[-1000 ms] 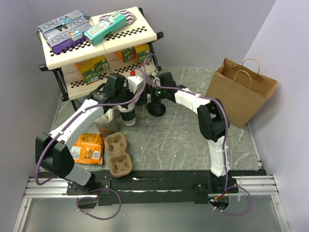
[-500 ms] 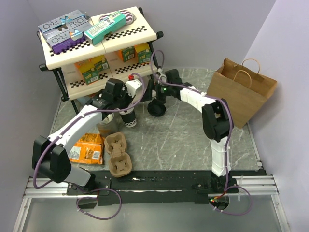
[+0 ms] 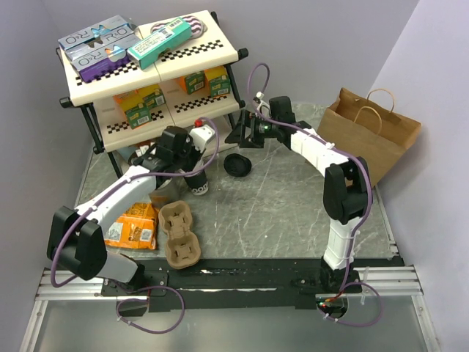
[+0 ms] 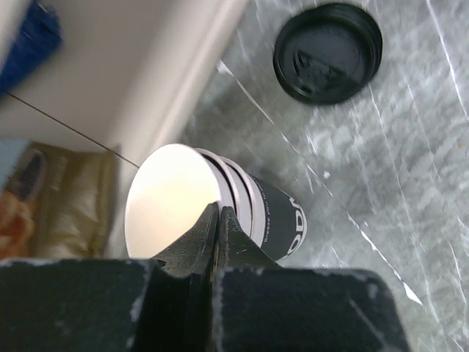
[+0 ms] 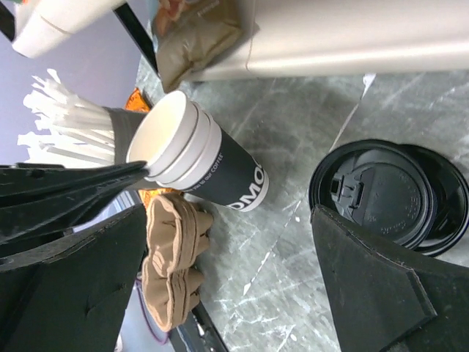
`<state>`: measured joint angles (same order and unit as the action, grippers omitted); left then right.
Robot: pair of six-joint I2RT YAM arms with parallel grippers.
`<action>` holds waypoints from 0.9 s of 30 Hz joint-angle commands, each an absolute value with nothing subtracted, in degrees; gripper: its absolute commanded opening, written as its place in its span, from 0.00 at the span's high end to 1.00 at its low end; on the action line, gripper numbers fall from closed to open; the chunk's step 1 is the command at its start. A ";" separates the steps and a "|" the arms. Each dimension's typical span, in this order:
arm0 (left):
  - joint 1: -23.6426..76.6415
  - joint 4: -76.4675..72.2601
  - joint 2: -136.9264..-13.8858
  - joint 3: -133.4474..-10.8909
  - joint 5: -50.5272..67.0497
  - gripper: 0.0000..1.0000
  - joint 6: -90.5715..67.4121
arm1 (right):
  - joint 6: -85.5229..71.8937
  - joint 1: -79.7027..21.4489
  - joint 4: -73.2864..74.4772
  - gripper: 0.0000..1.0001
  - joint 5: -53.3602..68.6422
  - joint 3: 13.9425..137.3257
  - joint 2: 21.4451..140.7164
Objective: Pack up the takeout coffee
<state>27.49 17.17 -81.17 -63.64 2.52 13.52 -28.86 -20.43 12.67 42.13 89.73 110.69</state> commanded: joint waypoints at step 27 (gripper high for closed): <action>28.04 23.90 -77.43 -62.40 14.15 0.54 4.40 | -28.12 -20.13 10.20 0.01 42.54 84.29 105.21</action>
<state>27.83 22.20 -78.67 -61.10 11.27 6.48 -28.62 -20.40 12.60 42.09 84.84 108.57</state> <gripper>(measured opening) 0.459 0.988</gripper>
